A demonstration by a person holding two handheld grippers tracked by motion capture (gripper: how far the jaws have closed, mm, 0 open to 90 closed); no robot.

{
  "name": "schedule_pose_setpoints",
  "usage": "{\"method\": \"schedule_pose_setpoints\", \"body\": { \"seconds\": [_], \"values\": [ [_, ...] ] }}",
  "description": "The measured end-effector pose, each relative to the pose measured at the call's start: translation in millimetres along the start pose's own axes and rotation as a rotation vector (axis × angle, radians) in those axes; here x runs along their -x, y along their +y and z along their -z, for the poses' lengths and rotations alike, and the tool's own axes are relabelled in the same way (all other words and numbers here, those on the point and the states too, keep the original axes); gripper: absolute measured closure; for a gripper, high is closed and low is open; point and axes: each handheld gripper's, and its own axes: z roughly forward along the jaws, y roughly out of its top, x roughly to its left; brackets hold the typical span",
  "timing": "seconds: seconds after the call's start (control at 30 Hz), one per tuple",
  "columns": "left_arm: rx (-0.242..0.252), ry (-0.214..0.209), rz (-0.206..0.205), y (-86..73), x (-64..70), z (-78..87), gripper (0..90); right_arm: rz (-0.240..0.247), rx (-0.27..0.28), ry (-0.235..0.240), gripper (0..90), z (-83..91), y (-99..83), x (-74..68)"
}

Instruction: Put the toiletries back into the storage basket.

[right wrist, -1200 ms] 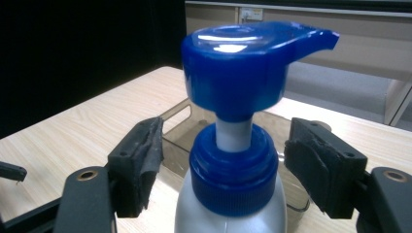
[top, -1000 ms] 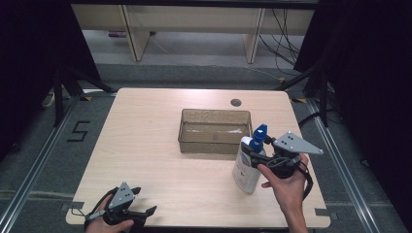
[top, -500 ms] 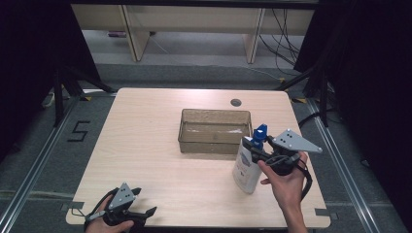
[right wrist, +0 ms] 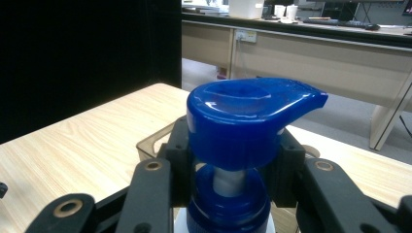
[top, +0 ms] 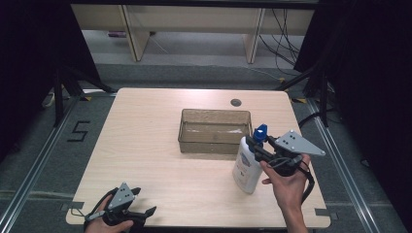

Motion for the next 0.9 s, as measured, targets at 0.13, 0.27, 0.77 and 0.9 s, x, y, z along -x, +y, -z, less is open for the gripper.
{"method": "schedule_pose_setpoints", "body": {
  "seconds": [0.13, 0.27, 0.77, 0.9],
  "values": [
    [-0.002, 0.002, 0.003, -0.1, 0.0, 0.0, 14.9, -0.025, 0.007, 0.008, 61.6, 1.1, -0.1, 1.3],
    [0.002, -0.009, 0.01, -0.1, 0.8, 0.0, 14.9, -0.018, 0.005, 0.002, 61.7, -0.5, 2.1, 2.9],
    [0.028, -0.001, 0.034, -0.8, 1.5, -1.6, 14.9, -0.059, 0.017, 0.026, 61.6, 1.8, 16.2, 4.5],
    [0.014, -0.001, 0.02, -0.8, 0.2, -0.8, 14.9, -0.047, 0.02, 0.023, 61.6, 1.3, 23.0, 4.0]
  ]
}}
